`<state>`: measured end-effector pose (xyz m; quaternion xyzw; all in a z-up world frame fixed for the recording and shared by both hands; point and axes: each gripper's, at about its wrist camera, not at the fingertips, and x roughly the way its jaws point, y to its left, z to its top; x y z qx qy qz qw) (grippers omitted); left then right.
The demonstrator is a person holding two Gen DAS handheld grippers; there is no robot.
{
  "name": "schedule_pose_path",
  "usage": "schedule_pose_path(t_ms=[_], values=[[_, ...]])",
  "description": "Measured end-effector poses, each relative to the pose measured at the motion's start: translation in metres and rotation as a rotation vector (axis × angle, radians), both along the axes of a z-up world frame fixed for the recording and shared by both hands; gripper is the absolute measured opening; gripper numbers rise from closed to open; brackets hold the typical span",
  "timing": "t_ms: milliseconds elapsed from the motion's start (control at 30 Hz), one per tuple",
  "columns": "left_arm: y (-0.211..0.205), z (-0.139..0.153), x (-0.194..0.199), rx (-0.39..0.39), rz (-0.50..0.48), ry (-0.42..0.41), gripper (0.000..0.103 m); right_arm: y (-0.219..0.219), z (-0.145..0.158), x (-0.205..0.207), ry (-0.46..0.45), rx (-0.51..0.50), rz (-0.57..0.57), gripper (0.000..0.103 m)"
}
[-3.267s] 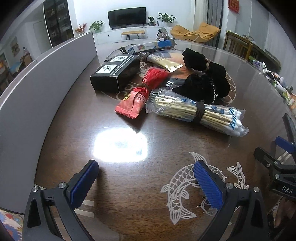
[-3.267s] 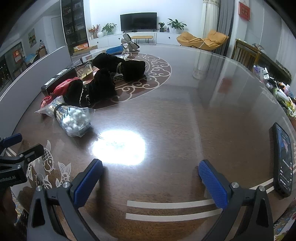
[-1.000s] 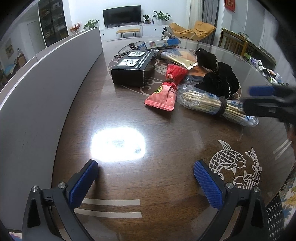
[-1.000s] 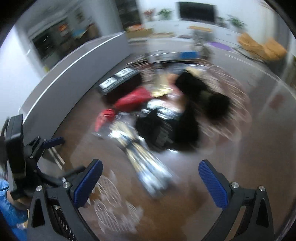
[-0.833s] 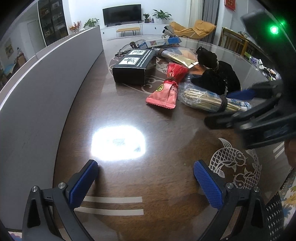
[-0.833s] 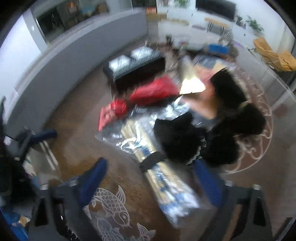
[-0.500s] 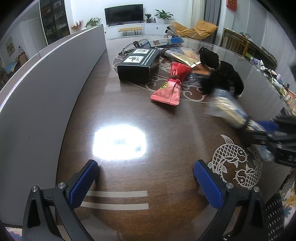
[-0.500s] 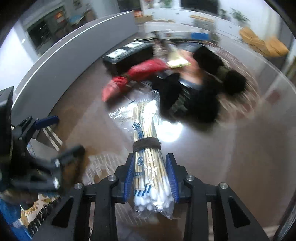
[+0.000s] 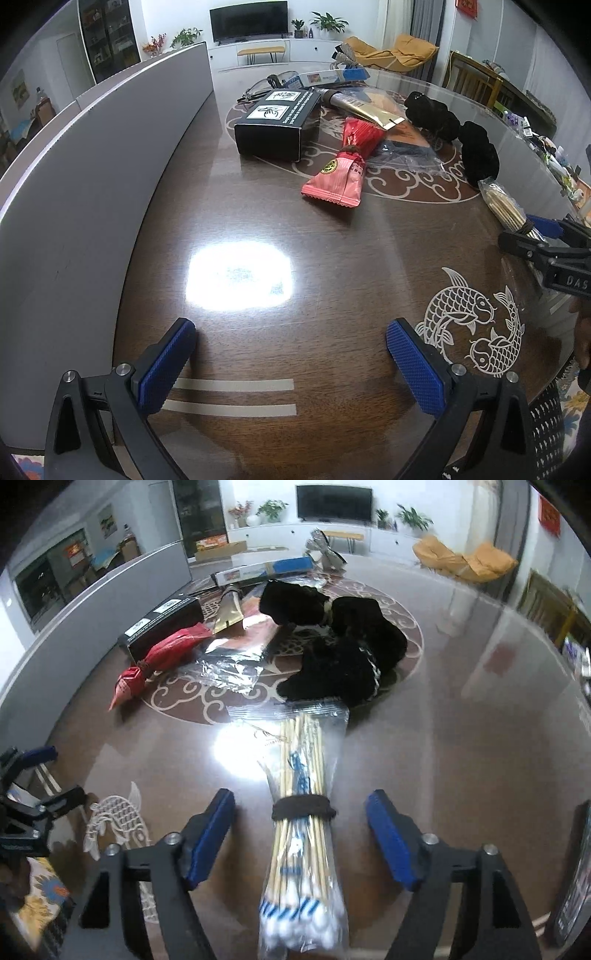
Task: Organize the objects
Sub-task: 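Grasp the red snack packet with the left gripper while the right gripper holds the swabs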
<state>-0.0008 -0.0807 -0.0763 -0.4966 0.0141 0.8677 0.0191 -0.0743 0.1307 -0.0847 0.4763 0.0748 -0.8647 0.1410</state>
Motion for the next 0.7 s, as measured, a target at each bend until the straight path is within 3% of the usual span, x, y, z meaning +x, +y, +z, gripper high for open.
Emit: schedule_pose_path(t_ms=[200,433,700], values=[[0.000,0.000,0.001,0.001,0.001,0.006,0.103,0.000,-0.008,-0.008,0.016,0.009,0.013,0.103],[0.004,0.000,-0.012,0.001,-0.021,-0.023,0.103,0.000,-0.009,-0.008,0.061,-0.002,-0.002,0.103],[0.022,0.000,-0.067,-0.002,-0.087,-0.056,0.103,0.000,-0.009,-0.008,0.064,-0.001,-0.005,0.103]])
